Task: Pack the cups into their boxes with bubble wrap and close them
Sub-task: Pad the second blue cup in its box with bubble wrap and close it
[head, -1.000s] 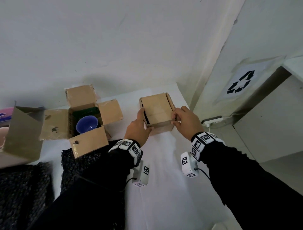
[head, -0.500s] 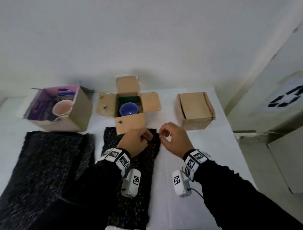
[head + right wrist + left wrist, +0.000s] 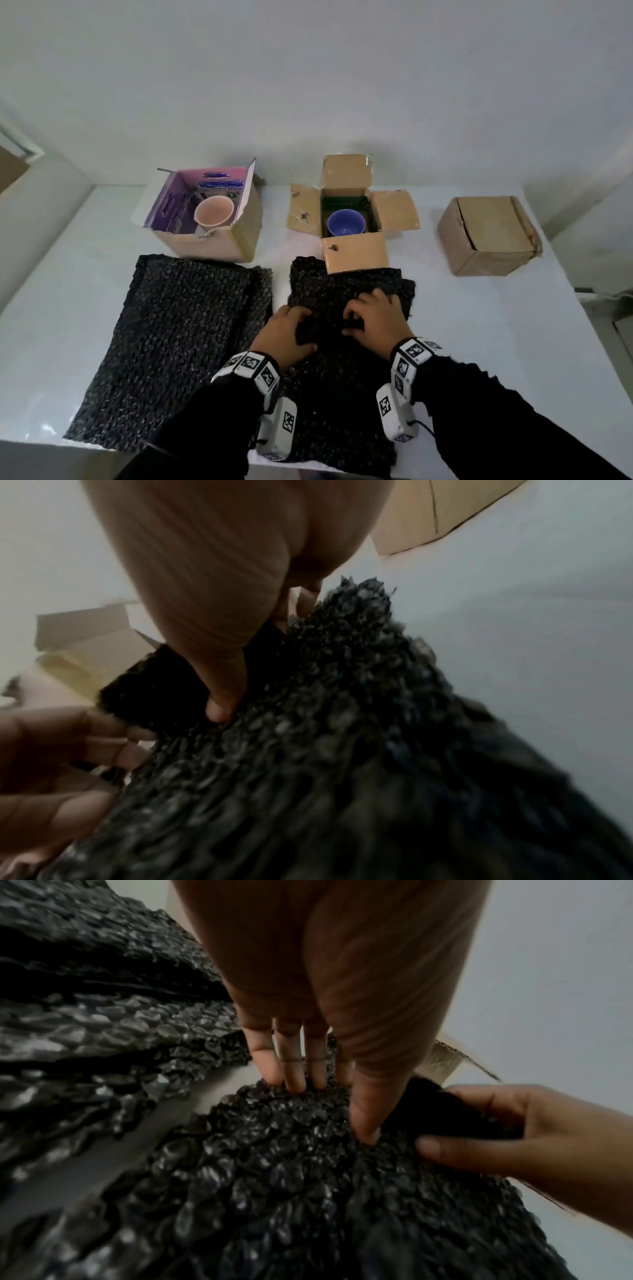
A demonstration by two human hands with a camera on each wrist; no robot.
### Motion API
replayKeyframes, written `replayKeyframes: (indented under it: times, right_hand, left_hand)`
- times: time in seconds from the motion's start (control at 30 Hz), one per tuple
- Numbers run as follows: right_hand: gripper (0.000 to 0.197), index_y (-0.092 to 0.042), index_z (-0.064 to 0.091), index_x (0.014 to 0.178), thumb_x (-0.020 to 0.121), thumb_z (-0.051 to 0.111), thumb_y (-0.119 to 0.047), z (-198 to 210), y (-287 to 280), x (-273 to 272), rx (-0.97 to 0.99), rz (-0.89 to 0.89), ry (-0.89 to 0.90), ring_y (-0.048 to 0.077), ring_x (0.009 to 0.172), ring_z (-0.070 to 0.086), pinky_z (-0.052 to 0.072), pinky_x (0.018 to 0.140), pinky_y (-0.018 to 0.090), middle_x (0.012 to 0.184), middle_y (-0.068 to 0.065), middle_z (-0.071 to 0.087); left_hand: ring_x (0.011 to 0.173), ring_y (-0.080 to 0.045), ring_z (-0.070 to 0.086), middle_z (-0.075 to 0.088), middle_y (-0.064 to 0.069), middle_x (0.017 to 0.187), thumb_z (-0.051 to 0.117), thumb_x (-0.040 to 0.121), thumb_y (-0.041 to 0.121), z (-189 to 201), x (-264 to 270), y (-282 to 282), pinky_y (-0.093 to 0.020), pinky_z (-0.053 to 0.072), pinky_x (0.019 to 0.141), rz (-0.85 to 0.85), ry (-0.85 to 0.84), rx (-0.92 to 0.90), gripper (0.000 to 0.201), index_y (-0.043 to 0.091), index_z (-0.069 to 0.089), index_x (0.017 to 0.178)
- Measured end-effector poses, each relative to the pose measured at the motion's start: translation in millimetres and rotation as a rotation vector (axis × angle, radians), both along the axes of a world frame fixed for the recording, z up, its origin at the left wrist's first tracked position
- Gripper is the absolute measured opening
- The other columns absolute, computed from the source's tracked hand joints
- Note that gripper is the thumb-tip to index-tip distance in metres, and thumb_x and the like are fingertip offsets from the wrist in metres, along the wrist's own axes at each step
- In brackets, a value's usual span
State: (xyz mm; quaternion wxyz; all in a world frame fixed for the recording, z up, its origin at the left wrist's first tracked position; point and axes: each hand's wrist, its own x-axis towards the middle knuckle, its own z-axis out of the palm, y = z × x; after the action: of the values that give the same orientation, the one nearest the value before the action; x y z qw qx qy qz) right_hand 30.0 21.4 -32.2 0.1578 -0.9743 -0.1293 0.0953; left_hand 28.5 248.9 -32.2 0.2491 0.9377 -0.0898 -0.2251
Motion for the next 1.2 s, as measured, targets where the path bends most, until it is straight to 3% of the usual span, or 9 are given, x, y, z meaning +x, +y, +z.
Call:
replayKeyframes:
  times: [0.2, 0.37, 0.57, 0.63, 0.73, 0.9, 1.03, 1.13, 1.2]
  right_hand:
    - [0.027, -0.023, 0.057, 0.079, 0.072, 0.08, -0.035, 16.0, -3.3, 6.3, 0.531, -0.164, -0.097, 0.011, 0.083, 0.048, 0.041, 0.074, 0.027, 0.084, -0.008, 0.052]
    - [0.039, -0.018, 0.057, 0.081, 0.075, 0.071, -0.055, 35.2, 5.4, 8.0, 0.77, -0.385, -0.063, 0.015, 0.078, 0.061, 0.048, 0.075, 0.03, 0.079, -0.001, 0.064]
    - [0.018, -0.017, 0.068, 0.081, 0.086, 0.07, -0.034, 48.0, -11.6, 2.7, 0.775, -0.499, -0.149, 0.012, 0.075, 0.065, 0.047, 0.071, 0.025, 0.076, -0.003, 0.07]
    - [0.015, -0.018, 0.072, 0.085, 0.089, 0.066, -0.031, 45.7, -13.2, -0.8, 0.761, -0.528, -0.171, 0.01, 0.078, 0.066, 0.046, 0.074, 0.024, 0.08, -0.006, 0.071]
    - [0.012, -0.019, 0.073, 0.093, 0.091, 0.065, -0.027, 42.4, -12.4, -3.3, 0.749, -0.576, -0.224, 0.009, 0.085, 0.066, 0.047, 0.079, 0.023, 0.088, -0.006, 0.072]
    - [0.014, -0.013, 0.059, 0.107, 0.099, 0.051, -0.021, 58.9, -12.9, -2.6, 0.707, -0.635, -0.319, 0.015, 0.085, 0.06, 0.039, 0.07, 0.025, 0.093, -0.003, 0.065]
    - [0.021, -0.012, 0.052, 0.118, 0.103, 0.037, -0.014, 77.6, -19.7, 8.1, 0.803, -0.721, -0.32, 0.015, 0.095, 0.055, 0.035, 0.076, 0.023, 0.105, -0.002, 0.059]
    - [0.018, -0.009, 0.055, 0.108, 0.102, 0.041, -0.017, 92.2, -25.8, 21.3, 0.966, -0.775, -0.201, 0.022, 0.101, 0.057, 0.042, 0.083, 0.029, 0.104, 0.006, 0.062]
    - [0.02, -0.006, 0.056, 0.105, 0.096, 0.057, -0.023, 107.0, -26.4, 26.7, 1.139, -0.8, -0.115, 0.023, 0.097, 0.061, 0.047, 0.086, 0.036, 0.098, 0.007, 0.064]
  left_hand:
    - [0.093, -0.009, 0.055, 0.054, 0.007, 0.102, 0.06, 0.068, 0.076, 8.0, 10.8, -7.0, -0.027, 0.049, 0.082, -0.005, -0.152, -0.171, 0.064, 0.027, 0.058, 0.11]
    - [0.092, -0.012, 0.065, 0.069, 0.005, 0.102, 0.066, 0.088, 0.038, 19.9, 24.6, -17.8, -0.024, 0.048, 0.078, -0.018, -0.105, -0.364, 0.032, 0.019, 0.065, 0.113]
    - [0.088, -0.003, 0.065, 0.072, 0.009, 0.093, 0.062, 0.09, 0.042, 32.9, 36.2, -10.6, -0.024, 0.051, 0.081, 0.038, -0.09, -0.539, 0.024, 0.021, 0.07, 0.097]
    - [0.08, -0.007, 0.065, 0.07, 0.007, 0.082, 0.054, 0.094, 0.043, 33.6, 36.7, -9.5, -0.029, 0.05, 0.076, 0.035, -0.11, -0.537, 0.026, 0.023, 0.068, 0.084]
    - [0.079, -0.015, 0.065, 0.07, 0.001, 0.081, 0.062, 0.086, 0.048, 33.6, 37.0, -9.2, -0.032, 0.051, 0.077, 0.015, -0.123, -0.525, 0.03, 0.018, 0.067, 0.085]
    - [0.066, -0.009, 0.058, 0.062, 0.011, 0.067, 0.07, 0.083, 0.044, 42.8, 38.6, -17.7, -0.027, 0.048, 0.068, 0.055, -0.122, -0.611, 0.027, 0.023, 0.058, 0.071]
    - [0.073, -0.021, 0.064, 0.068, 0.001, 0.074, 0.057, 0.077, 0.059, 52.4, 48.2, -18.1, -0.043, 0.054, 0.073, 0.048, -0.208, -0.607, 0.041, 0.019, 0.063, 0.078]
    - [0.059, -0.02, 0.055, 0.06, -0.005, 0.062, 0.059, 0.074, 0.043, 72.8, 61.5, -20.1, -0.036, 0.048, 0.062, 0.023, -0.31, -0.559, 0.023, 0.023, 0.047, 0.07]
    - [0.053, -0.009, 0.052, 0.063, -0.004, 0.067, 0.061, 0.074, 0.021, 91.8, 73.2, -23.7, -0.029, 0.044, 0.058, 0.013, -0.341, -0.578, 0.019, 0.026, 0.043, 0.079]
